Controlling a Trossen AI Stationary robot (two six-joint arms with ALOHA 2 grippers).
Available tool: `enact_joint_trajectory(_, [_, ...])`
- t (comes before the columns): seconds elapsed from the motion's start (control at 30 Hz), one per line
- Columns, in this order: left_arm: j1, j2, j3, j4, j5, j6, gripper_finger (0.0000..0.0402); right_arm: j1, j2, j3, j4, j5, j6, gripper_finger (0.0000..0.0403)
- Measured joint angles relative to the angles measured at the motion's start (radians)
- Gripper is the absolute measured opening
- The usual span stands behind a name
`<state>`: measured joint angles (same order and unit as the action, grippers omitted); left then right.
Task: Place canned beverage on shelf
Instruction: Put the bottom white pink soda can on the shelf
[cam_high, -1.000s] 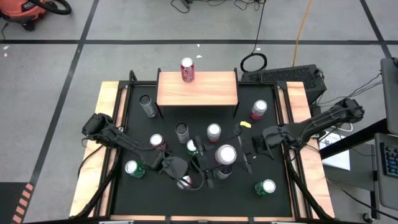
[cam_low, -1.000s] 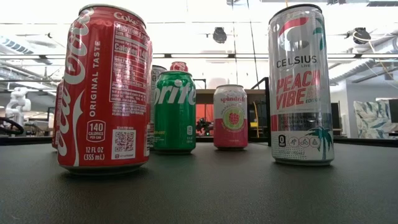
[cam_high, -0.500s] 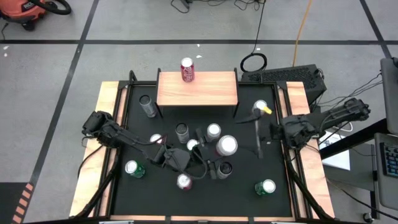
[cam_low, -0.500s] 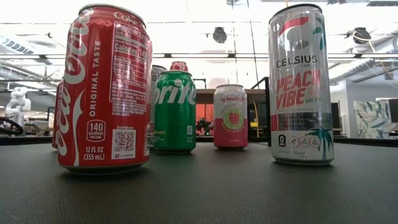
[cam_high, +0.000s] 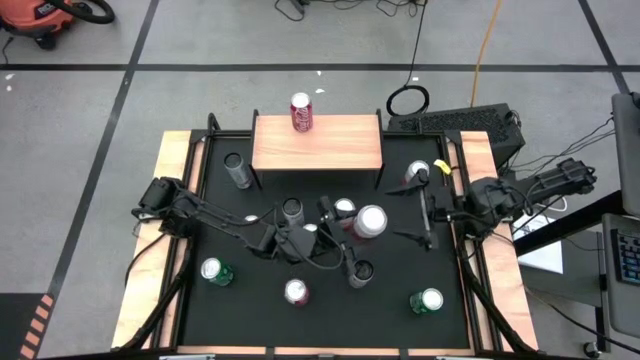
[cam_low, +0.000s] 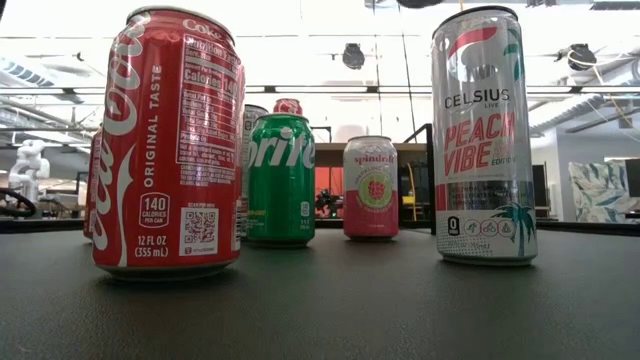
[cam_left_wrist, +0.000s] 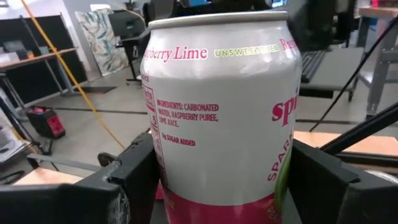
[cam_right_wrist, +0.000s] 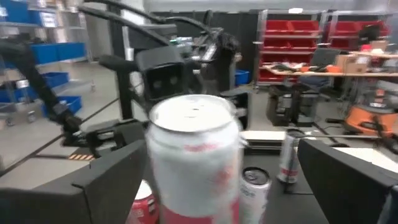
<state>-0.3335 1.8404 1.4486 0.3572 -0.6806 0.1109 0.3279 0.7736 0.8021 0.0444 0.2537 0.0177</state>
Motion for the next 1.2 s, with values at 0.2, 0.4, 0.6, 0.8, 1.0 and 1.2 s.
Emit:
enact_joint_trajectory(0.2, [0.007, 0.005, 0.0, 0.037, 0.018, 0.0, 0.0279, 0.001, 0.049, 0.0, 0.048, -0.022, -0.011, 0.0393])
enact_joint_trajectory(0.4, [0.009, 0.006, 0.0, 0.035, 0.019, 0.0, 0.0279, -0.001, 0.098, 0.0, 0.135, -0.022, -0.055, 0.0393])
enact_joint_trajectory(0.6, [0.01, 0.006, 0.0, 0.029, 0.021, 0.0, 0.0279, -0.001, 0.135, 0.016, 0.161, -0.025, -0.074, 0.0393])
enact_joint_trajectory(0.8, [0.012, 0.006, 0.0, 0.028, 0.022, 0.0, 0.0279, -0.001, 0.175, 0.068, 0.13, -0.051, -0.064, 0.0393])
enact_joint_trajectory(1.0, [0.012, 0.006, 0.0, 0.026, 0.022, 0.001, 0.0279, -0.001, 0.212, 0.117, 0.057, -0.048, -0.048, 0.0393])
enact_joint_trajectory(1.2, [0.012, 0.006, 0.0, 0.023, 0.022, 0.001, 0.0279, -0.001, 0.235, 0.141, 0.042, -0.047, -0.046, 0.0393])
